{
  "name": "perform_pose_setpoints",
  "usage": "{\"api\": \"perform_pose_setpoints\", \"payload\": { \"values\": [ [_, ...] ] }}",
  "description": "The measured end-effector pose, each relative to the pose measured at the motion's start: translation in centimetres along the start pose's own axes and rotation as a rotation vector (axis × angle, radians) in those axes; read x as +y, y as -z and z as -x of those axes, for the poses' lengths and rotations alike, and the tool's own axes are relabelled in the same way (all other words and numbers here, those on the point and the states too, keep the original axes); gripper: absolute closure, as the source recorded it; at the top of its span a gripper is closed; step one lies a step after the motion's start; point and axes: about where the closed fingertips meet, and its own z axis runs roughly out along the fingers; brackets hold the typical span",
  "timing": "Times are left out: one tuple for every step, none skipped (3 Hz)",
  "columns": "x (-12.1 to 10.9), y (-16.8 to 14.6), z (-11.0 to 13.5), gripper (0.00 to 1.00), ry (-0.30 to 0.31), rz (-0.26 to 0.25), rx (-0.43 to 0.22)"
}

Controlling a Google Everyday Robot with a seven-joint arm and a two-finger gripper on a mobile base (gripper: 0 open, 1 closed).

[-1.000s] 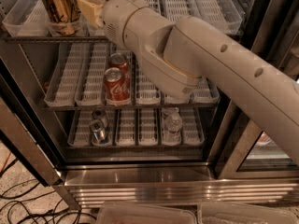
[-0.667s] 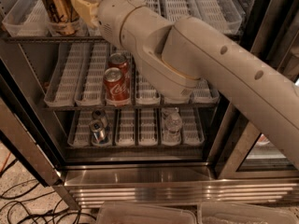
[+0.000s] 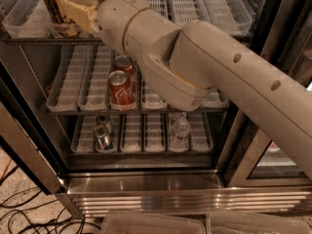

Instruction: Pick 7up can from top shelf of fridge

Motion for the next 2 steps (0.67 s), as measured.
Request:
{"api": "perform_pose_setpoints", "payload": {
  "values": [
    [1.2,0.61,-0.18,1.0,-0.015,0.024,0.014],
    [2.02,1.35,-0.35,1.0,-0.023,0.037,0.032]
  ]
}}
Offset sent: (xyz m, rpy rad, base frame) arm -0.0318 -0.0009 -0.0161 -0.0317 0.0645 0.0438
